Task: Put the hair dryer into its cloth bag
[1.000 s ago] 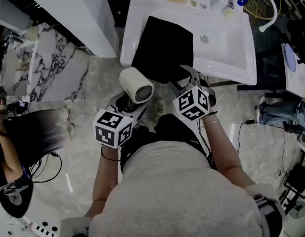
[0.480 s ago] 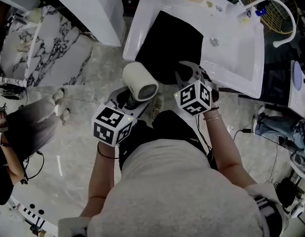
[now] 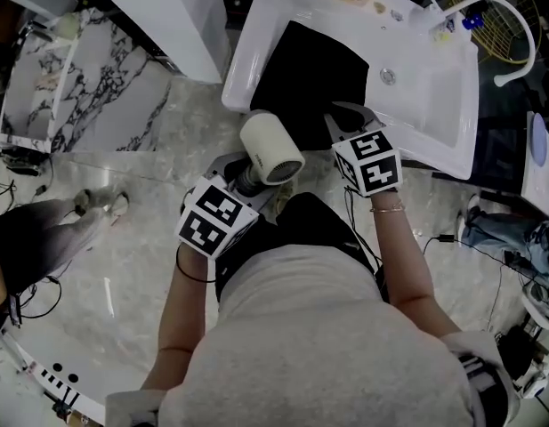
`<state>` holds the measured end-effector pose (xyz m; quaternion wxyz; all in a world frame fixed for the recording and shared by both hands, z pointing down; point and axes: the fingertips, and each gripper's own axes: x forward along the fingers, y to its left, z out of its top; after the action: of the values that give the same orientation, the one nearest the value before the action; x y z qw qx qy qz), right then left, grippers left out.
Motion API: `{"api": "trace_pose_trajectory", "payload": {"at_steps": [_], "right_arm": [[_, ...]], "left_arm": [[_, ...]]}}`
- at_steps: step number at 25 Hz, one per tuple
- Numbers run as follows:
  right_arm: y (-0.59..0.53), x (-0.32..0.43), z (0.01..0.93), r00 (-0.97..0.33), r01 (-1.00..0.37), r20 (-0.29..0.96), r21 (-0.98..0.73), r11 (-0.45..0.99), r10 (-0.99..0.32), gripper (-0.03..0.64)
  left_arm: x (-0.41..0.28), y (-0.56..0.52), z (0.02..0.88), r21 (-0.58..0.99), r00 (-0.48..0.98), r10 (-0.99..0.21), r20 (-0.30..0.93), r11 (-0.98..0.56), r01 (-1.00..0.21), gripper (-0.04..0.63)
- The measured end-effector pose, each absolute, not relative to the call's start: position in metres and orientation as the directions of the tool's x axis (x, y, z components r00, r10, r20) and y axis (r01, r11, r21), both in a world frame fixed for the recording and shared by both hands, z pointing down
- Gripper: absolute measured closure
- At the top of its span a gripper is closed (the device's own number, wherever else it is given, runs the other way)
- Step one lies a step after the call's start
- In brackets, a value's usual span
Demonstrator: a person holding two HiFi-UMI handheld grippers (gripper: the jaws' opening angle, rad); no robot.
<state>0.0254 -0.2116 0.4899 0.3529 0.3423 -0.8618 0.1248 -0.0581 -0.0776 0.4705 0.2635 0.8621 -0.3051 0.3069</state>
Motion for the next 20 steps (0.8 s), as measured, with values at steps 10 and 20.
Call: {"api": "trace_pose_trajectory", "payload": {"at_steps": [10, 20], "right_arm": [[-0.23, 0.025, 0.466, -0.568, -0.706, 0.654, -0.075, 0.704, -0.5, 0.601], [-0.234, 0.028, 0.451, -0.642, -0.661, 0.604, -0.123, 0.74, -0.473, 0.601]], "left_arm": [[-0.018, -0.068, 0.455, 0.232, 0.676, -0.248, 0.694, -0.812, -0.536, 0.376], [0.01, -0.08, 0.473, 0.251, 0.641, -0.135, 0.756, -0.844, -0.474, 0.376]]}}
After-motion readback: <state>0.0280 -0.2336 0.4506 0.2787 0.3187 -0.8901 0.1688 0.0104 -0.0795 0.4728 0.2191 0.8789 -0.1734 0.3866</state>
